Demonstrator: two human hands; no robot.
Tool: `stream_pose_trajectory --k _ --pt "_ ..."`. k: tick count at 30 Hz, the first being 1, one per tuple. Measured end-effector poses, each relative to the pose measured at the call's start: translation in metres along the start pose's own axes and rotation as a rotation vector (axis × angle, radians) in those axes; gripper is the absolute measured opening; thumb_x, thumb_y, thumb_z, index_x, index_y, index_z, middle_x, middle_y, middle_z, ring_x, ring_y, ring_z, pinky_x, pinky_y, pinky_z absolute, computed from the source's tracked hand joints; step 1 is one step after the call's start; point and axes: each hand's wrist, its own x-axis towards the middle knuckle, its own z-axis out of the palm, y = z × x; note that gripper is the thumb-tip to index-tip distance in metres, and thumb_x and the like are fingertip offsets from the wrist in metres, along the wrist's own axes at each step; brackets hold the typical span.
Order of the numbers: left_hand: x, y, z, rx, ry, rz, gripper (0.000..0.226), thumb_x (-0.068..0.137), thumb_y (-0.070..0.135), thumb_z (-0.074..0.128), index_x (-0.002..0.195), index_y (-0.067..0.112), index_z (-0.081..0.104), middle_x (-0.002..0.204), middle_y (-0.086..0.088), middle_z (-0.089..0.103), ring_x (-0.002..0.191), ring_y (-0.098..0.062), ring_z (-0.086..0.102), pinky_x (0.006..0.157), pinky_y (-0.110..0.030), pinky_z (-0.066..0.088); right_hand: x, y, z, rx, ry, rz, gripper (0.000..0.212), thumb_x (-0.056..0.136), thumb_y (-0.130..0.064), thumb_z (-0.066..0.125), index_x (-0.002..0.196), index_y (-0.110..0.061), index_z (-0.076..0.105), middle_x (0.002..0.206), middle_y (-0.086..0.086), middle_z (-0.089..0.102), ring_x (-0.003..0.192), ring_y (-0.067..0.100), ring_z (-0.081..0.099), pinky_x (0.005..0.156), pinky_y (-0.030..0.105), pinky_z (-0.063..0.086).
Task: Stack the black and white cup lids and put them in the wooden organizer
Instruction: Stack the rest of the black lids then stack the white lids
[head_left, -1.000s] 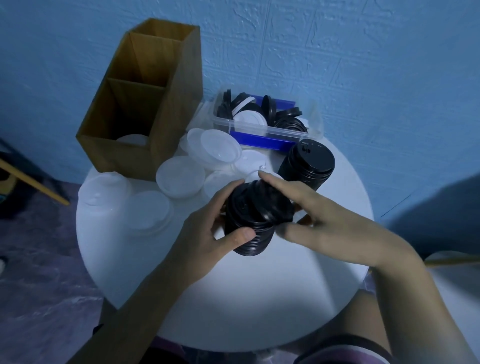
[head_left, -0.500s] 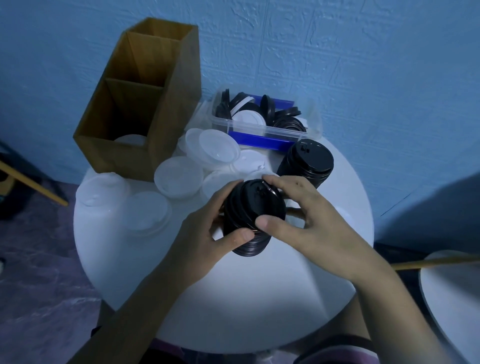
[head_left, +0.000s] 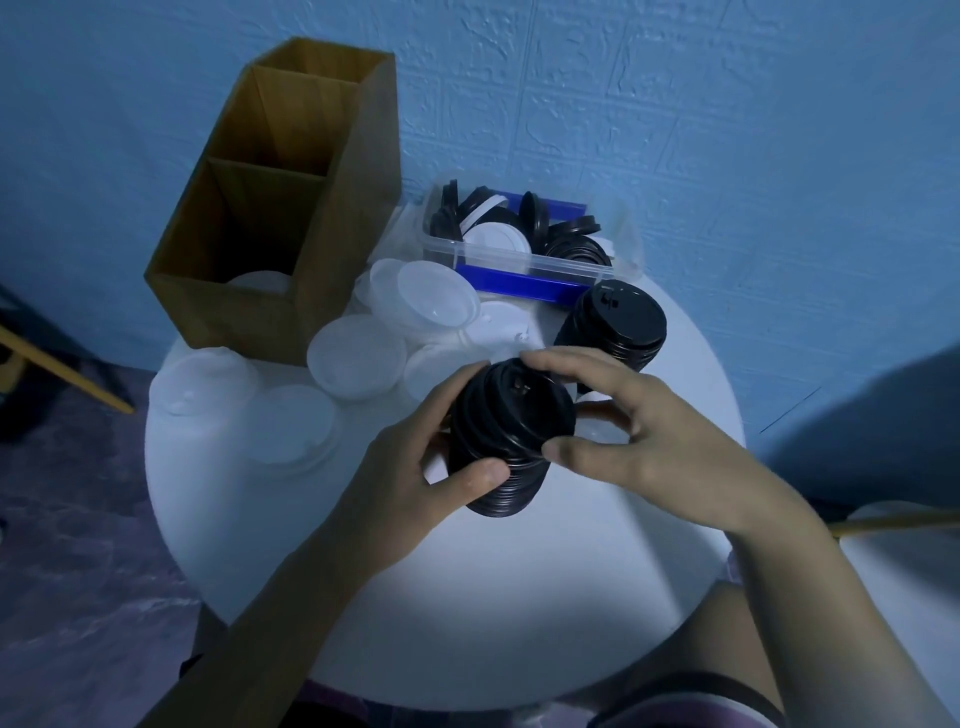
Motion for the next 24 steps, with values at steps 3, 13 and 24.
stream_pose_trajectory --k 3,13,24 --pt "0.001 0.002 -0.001 -0.015 -0.021 0.001 0.074 0.084 0.039 0.070 0.151 0.039 0.039 0.141 0.010 0.060 0.133 -0.015 0.055 0.110 -0.051 0.046 0.006 -0.007 -0.003 -0.106 -0.069 -0.011 0.058 0.086 -0.023 0.077 0.140 -0.032 0.057 0.137 -0.023 0.055 0.134 0.004 0.049 0.110 0.032 0.044" --pt "0.001 0.002 -0.002 -0.050 -0.045 -0.007 0.075 0.082 0.037 0.072 0.149 0.040 0.040 0.140 0.011 0.060 0.132 -0.014 0.056 0.109 -0.048 0.047 0.008 -0.015 0.005 -0.237 0.023 -0.045 0.055 0.082 -0.039 0.080 0.133 -0.038 0.059 0.124 -0.023 0.063 0.120 0.006 0.059 0.103 0.038 0.049" --pt "0.004 0.002 -0.003 -0.073 -0.056 -0.017 0.075 0.077 0.032 0.077 0.145 0.038 0.046 0.133 0.004 0.066 0.127 -0.018 0.060 0.108 -0.048 0.047 0.017 -0.025 -0.006 -0.367 -0.153 -0.044 0.064 0.086 -0.028 0.080 0.142 -0.039 0.051 0.131 -0.026 0.059 0.125 -0.002 0.054 0.106 0.030 0.045"
